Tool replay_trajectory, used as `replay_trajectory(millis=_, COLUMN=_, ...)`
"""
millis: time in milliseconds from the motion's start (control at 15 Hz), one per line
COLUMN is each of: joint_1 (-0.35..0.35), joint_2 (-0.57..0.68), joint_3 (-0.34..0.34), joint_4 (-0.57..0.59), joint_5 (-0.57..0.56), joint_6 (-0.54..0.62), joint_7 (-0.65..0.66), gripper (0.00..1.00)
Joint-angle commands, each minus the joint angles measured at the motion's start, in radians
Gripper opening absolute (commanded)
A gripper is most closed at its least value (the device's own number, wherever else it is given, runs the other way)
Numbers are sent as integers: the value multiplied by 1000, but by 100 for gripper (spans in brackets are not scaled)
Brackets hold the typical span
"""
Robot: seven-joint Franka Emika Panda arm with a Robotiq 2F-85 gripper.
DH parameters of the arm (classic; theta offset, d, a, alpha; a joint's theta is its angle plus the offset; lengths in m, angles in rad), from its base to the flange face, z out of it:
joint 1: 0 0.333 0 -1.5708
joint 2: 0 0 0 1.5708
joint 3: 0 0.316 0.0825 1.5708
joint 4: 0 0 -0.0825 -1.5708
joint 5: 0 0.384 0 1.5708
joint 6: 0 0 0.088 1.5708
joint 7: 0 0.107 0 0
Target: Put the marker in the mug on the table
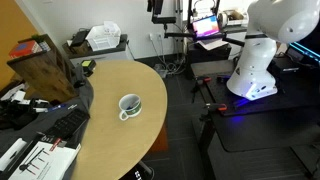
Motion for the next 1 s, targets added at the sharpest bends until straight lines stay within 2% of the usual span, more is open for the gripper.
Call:
replay_trajectory(millis=0, joint_1=-11, joint_2=1, joint_3=12, joint_4=2, joint_5=10, joint_6=-2, joint_7=-7, gripper=100)
replay_trajectory(millis=267, joint_1=1, joint_2=19, joint_3=23, joint_4=9, joint_5=7, joint_6=-6, joint_7=-13, gripper=100)
replay_trajectory(millis=467, joint_1=57, joint_2=72, joint_3=64, joint_4=19, joint_5=11, joint_6=-11, joint_7=-38, gripper=100)
replay_trajectory(millis=667, joint_1=140, joint_2=183, joint_3=120, joint_4=46, joint_5=38, joint_6=-31, joint_7=-56, gripper=100)
replay_trajectory(millis=800, joint_1=196, joint_2=281, joint_3=144, joint_4=80, joint_5=100, joint_6=-37, joint_7=-80, gripper=100)
replay_trajectory(millis=933, joint_1=217, joint_2=390, joint_3=171, joint_4=134, joint_5=179, joint_6=-50, joint_7=-73, gripper=100)
